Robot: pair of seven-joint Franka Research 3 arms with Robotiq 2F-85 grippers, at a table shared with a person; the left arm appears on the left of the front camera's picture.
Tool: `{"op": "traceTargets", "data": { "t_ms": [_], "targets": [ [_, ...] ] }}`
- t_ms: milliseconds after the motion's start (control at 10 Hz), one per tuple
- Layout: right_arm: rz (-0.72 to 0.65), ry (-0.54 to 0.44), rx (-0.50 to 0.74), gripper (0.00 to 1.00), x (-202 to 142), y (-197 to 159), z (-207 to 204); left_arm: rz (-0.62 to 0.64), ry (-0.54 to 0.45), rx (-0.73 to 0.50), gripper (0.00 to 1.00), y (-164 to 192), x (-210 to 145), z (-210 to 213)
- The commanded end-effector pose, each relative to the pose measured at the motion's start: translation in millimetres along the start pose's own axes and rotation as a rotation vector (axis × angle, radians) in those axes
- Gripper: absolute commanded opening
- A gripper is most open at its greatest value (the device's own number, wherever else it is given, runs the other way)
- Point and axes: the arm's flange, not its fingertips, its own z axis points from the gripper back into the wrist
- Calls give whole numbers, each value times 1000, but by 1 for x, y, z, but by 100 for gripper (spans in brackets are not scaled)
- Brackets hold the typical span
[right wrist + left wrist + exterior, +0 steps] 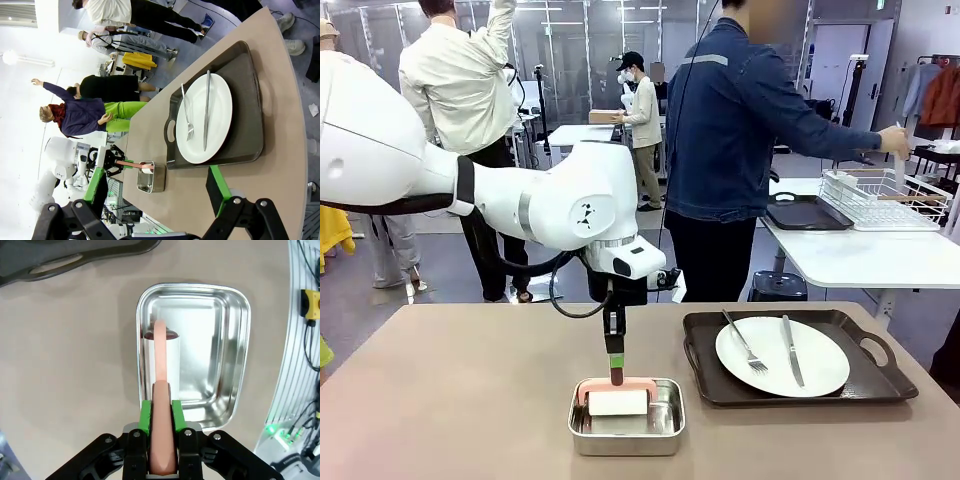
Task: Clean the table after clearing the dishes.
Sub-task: Place the Lint Roller back on top of the Airtight Container.
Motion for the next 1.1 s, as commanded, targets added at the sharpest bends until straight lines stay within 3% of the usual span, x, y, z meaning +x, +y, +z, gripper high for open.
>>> {"op": "traceTargets", "data": {
  "t_ms": [0,100,200,300,400,600,800,900,1000],
  "targets": [
    [15,-3,10,100,-1,3,0,-33,19,50,20,14,-9,-11],
    [15,-3,10,100,-1,3,0,-32,8,40,20,17,-11,-15],
    [15,-3,10,100,-1,3,0,-37,-7,38,45,20,-13,-17],
    [15,-3,10,100,-1,3,0,-55,-24,24,56,20,-14,-13],
    [15,-3,10,100,-1,3,0,-51,-45,27,78,20,-14,-3],
    [15,-3,10,100,-1,3,0,-33,-96,-29,100,16,-13,12],
    [15,-3,10,100,-1,3,0,-14,-105,-3,100,17,-15,28],
    [15,-3,10,100,-1,3,0,1,-114,-2,94,20,-19,36],
    [15,-3,10,100,-1,3,0,7,-112,4,100,20,-22,42]
  ]
}}
